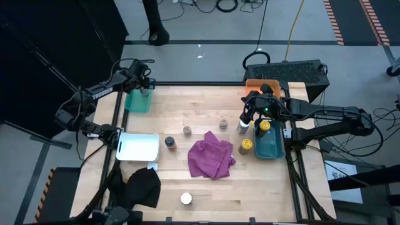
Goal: Sort spices by type
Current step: Put the top black seasoning bottle into the blue bin
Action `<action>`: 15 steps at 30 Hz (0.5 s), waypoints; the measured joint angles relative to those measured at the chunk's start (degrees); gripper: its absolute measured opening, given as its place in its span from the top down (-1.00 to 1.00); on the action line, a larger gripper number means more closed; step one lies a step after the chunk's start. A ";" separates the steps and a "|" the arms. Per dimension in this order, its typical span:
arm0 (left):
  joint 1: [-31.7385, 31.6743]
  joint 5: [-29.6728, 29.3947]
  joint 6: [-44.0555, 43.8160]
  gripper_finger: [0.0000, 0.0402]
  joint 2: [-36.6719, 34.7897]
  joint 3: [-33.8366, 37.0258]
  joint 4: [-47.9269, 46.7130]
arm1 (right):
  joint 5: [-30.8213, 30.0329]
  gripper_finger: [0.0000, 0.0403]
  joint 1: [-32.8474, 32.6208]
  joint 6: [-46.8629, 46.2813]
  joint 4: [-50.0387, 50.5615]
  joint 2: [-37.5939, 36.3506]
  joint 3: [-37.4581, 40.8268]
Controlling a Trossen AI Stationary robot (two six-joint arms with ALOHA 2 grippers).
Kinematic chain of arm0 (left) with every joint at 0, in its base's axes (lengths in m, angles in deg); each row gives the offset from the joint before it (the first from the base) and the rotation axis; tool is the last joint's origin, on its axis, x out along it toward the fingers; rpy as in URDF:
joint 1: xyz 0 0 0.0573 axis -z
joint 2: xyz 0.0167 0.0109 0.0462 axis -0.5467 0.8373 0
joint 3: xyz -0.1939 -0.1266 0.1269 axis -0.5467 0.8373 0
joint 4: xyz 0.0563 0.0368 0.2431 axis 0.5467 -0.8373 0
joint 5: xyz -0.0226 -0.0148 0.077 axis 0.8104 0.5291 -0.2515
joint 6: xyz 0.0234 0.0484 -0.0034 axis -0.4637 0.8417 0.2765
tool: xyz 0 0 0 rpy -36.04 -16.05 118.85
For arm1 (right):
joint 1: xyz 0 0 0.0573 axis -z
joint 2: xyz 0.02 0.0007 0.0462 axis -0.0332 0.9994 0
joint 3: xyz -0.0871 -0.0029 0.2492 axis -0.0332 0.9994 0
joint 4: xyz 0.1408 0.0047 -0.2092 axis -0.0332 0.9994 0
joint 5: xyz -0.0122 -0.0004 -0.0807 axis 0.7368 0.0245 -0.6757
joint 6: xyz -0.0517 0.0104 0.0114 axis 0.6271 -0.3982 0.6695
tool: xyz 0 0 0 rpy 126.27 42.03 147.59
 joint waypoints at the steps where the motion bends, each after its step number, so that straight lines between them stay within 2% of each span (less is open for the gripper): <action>1: 0.00 0.00 0.00 -0.20 0.02 0.38 0.21 | -0.04 1.00 0.00 0.00 0.00 0.00 0.00; 15: 0.00 -0.83 4.98 -0.22 -1.49 -0.21 0.41 | -0.28 1.00 0.00 0.02 -0.04 0.00 0.00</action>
